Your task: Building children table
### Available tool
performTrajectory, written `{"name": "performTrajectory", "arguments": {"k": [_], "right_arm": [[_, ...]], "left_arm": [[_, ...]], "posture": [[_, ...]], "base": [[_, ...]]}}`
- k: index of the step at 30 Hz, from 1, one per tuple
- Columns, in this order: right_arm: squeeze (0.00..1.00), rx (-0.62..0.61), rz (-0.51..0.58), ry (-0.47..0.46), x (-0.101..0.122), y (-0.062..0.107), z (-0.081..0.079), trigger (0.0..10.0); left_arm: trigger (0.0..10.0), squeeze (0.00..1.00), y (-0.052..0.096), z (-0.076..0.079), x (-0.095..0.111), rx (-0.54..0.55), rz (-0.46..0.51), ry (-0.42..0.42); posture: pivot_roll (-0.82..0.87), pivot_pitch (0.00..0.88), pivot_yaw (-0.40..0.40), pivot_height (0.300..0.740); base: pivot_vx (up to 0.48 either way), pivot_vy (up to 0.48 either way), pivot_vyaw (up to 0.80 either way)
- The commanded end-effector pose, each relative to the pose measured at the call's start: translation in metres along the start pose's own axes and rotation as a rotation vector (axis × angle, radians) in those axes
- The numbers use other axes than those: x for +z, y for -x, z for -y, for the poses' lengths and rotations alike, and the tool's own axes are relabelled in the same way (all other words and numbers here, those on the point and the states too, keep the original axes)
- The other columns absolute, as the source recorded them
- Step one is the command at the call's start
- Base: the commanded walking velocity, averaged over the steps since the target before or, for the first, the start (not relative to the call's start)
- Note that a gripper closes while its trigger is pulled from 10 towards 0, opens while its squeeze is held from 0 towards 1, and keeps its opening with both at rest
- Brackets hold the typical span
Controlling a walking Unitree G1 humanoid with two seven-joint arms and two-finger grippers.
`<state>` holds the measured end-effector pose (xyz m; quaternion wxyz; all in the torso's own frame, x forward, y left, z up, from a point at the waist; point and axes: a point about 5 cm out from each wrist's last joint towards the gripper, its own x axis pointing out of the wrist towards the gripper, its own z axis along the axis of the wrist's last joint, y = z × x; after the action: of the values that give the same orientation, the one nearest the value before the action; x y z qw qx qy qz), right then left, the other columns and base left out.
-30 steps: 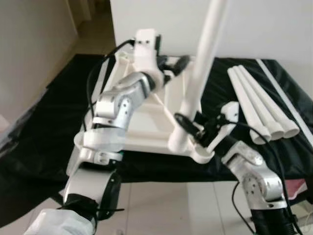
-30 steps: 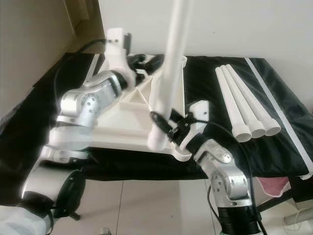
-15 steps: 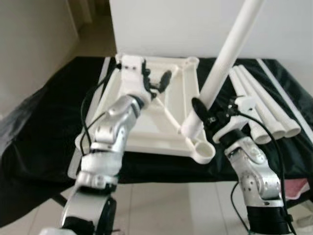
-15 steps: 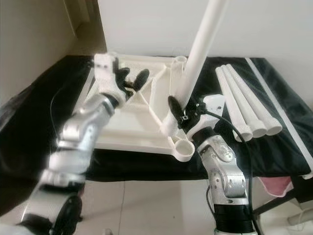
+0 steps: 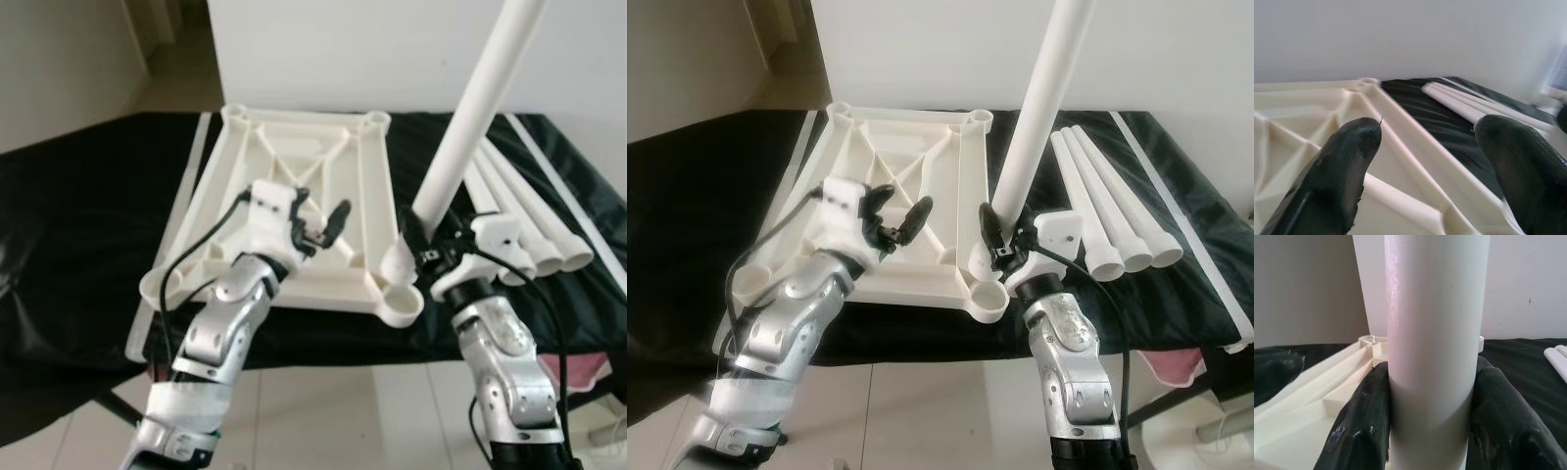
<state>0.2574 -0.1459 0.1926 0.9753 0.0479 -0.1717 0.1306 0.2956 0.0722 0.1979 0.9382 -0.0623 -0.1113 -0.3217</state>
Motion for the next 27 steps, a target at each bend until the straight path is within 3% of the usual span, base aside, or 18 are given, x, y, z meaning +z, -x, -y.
{"name": "performTrajectory", "arguments": {"k": [1,9,11,27], "right_arm": [[0.0,0.02,0.039,0.007,0.006,0.001,-0.005,10.0],[0.0,-0.01,-0.03,0.012,-0.013,0.021,-0.009,10.0],[0.0,-0.024,-0.084,0.027,-0.031,0.029,-0.004,10.0],[0.0,0.006,-0.092,0.077,-0.041,0.035,0.001,10.0]], "left_arm": [[10.0,0.0,0.008,0.026,0.0,-0.457,-0.004,0.013],[10.0,0.0,0.026,0.028,-0.008,-0.514,-0.083,0.015],[10.0,0.0,0.03,0.029,-0.02,-0.512,-0.17,-0.038],[10.0,0.0,0.044,0.025,-0.029,-0.546,-0.243,-0.063]], "posture": [[-0.06,0.076,0.014,0.74],[-0.05,0.083,0.015,0.74],[-0.05,0.087,0.018,0.74],[-0.05,0.078,0.002,0.74]], "base": [[0.0,0.0,0.0],[0.0,0.0,0.0],[0.0,0.0,0.0],[0.0,0.0,0.0]]}}
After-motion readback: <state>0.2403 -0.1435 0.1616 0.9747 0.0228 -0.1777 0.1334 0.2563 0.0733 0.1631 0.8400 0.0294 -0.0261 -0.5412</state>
